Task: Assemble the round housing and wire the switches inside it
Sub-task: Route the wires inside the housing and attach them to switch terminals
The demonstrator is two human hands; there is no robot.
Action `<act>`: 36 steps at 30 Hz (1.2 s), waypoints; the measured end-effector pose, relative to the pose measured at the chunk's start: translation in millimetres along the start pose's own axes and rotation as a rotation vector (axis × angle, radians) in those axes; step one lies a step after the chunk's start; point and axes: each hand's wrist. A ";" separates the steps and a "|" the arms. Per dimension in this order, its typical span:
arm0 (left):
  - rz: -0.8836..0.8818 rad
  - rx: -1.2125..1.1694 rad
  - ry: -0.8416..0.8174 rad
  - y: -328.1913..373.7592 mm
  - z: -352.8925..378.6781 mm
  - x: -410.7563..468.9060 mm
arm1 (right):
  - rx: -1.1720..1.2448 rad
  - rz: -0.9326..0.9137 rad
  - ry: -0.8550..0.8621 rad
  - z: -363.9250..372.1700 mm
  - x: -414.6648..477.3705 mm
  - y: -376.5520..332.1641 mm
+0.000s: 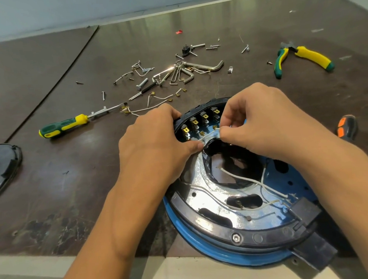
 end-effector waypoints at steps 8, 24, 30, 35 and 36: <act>0.014 -0.013 0.016 0.2 0.1 -0.8 | 0.006 -0.010 0.012 -0.5 0.5 1.4; 0.001 -0.057 0.004 -1.4 -1.5 1.4 | 0.002 -0.006 0.016 -2.0 -0.3 0.3; 0.001 -0.033 -0.004 -0.6 -0.2 2.6 | 0.002 0.004 0.012 -2.7 -1.1 -1.1; 0.008 -0.016 0.011 0.3 0.1 3.1 | -0.011 0.007 0.010 -3.3 -0.3 -0.7; 0.011 -0.014 0.016 0.3 0.2 3.1 | -0.011 0.007 0.011 -3.2 -0.3 -0.8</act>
Point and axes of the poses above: each hand's wrist, its own x-axis towards the middle knuckle, its own z-axis out of the palm, y = z × x, and after that the axes turned 1 degree about -x, right-handed
